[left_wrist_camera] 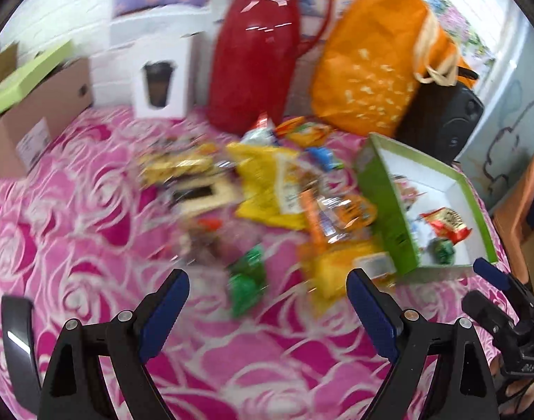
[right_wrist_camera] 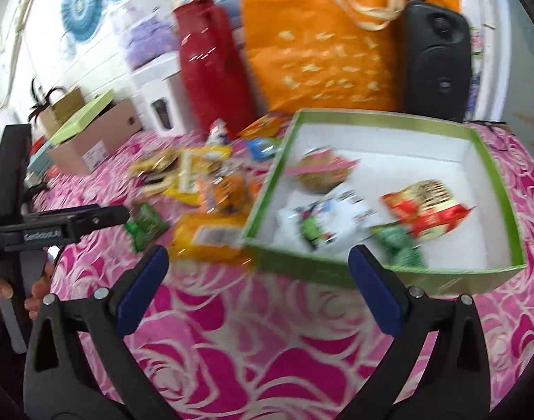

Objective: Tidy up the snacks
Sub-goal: 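Grasp the green candy packet with the right tool while the left tool reaches the clear pastry bag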

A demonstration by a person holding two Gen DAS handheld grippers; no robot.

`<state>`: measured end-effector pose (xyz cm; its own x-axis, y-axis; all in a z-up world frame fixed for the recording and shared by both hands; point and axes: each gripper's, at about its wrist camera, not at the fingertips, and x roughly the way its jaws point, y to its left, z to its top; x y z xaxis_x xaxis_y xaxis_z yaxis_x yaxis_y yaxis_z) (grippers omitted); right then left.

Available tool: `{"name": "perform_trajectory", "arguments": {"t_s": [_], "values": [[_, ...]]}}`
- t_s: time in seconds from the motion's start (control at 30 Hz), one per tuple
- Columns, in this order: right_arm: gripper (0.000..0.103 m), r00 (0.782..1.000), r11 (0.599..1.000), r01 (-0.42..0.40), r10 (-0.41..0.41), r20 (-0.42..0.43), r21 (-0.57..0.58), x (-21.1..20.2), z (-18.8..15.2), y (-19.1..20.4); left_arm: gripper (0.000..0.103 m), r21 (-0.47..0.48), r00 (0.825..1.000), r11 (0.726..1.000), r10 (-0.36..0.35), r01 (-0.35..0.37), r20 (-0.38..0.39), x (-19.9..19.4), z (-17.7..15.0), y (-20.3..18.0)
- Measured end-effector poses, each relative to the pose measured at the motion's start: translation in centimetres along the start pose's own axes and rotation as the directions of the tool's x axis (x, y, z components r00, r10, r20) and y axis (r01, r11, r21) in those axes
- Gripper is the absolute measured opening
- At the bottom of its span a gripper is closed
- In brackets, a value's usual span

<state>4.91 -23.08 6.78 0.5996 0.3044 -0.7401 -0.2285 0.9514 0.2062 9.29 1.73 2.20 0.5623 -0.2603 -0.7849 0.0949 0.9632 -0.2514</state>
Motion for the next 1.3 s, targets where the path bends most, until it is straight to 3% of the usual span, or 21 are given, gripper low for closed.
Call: {"name": "perform_trajectory", "arguments": {"t_s": [0.17,0.33,0.43,0.5,0.63,0.73,0.8,0.9,0.97,1.03,1.07,1.3], "values": [[0.102,0.992,0.995,-0.092,0.088,-0.091,-0.037,2.8,-1.4,4.4,0.093,-0.087,1.000,0.996,0.020,-0.020,-0.008,-0.2,-1.1,4.7],[0.102,0.978,0.976,-0.183,0.170,-0.118,-0.116,5.5,-1.1,9.1,0.093,-0.112,0.999,0.993,0.037,-0.033,0.033,-1.8,-0.8,7.5],[0.102,0.974,0.966,-0.210,0.192,-0.123,-0.154,7.7,-0.3,11.4,0.093,-0.122,0.999,0.992,0.037,-0.032,0.037,-2.1,-0.7,8.6],[0.096,0.975,0.966,-0.200,0.179,-0.134,-0.166,9.5,0.1,12.4,0.093,-0.124,0.999,0.992,0.029,-0.024,0.040,-2.1,-0.5,9.1],[0.076,0.975,0.973,-0.171,0.144,-0.171,-0.156,13.0,0.7,13.2,0.093,-0.101,0.999,0.995,0.012,-0.009,0.033,-1.1,0.2,9.0],[0.031,0.974,0.979,-0.110,0.071,-0.214,-0.173,14.4,0.2,13.1,0.093,-0.077,1.000,0.997,0.006,-0.005,0.021,0.0,1.0,8.3],[0.030,0.969,0.982,-0.141,0.111,-0.222,-0.124,13.9,-0.1,12.1,0.093,-0.058,1.000,0.998,-0.013,0.014,0.009,1.0,1.4,7.6],[0.030,0.973,0.981,-0.138,0.109,-0.204,-0.135,11.5,-0.8,11.2,0.092,-0.017,1.000,0.999,-0.027,0.027,-0.016,2.8,1.9,6.1],[0.030,0.973,0.981,-0.148,0.122,-0.198,-0.123,10.1,-1.4,10.6,0.086,0.013,0.999,0.999,-0.031,0.032,-0.036,4.1,2.1,5.2],[0.030,0.975,0.983,-0.143,0.121,-0.188,-0.110,8.6,-2.0,9.8,0.069,0.031,0.997,0.999,-0.041,0.043,-0.070,5.5,2.0,4.6],[0.030,0.975,0.984,-0.144,0.124,-0.183,-0.101,8.0,-2.2,9.4,0.066,0.032,0.996,0.999,-0.038,0.041,-0.083,6.0,1.9,4.6],[0.025,0.975,0.987,-0.154,0.143,-0.170,-0.055,6.6,-3.2,8.1,0.065,0.012,0.995,0.999,-0.037,0.038,-0.094,6.6,1.7,4.5]]}}
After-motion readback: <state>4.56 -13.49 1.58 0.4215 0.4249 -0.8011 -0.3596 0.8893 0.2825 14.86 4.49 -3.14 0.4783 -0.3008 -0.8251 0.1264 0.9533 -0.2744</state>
